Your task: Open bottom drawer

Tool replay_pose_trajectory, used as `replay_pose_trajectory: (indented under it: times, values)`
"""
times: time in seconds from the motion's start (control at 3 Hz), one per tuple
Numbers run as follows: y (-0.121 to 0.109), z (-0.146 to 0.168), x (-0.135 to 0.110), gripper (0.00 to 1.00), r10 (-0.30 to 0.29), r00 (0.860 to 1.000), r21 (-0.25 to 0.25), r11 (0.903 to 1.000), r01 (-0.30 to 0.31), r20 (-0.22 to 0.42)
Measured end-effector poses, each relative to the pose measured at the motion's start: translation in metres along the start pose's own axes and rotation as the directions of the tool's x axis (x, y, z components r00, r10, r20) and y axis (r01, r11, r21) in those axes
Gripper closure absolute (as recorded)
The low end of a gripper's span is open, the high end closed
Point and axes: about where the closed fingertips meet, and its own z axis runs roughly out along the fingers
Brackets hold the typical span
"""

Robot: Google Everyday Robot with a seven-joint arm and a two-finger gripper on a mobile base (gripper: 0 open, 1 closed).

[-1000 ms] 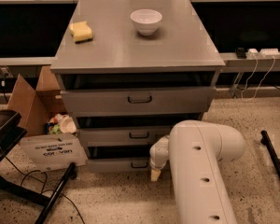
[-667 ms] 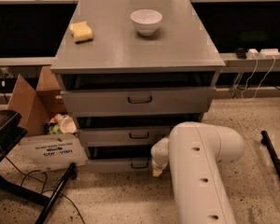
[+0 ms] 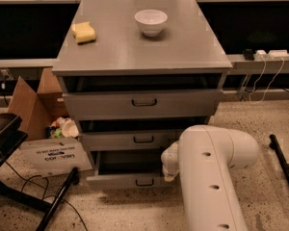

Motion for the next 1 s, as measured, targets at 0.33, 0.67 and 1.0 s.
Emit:
replay_pose_trajectory:
  times: [0.33, 0.67, 1.0]
  values:
    - [0.000, 0.000, 0.000, 1.00, 0.000, 1.000, 0.000, 1.0000, 0.000, 0.000]
    - [0.020, -0.004, 0.025, 1.00, 0.058, 0.998, -0.013, 0.9982, -0.058, -0.029]
    - [0.021, -0.004, 0.025, 1.00, 0.058, 0.998, -0.013, 0.9982, -0.059, -0.030]
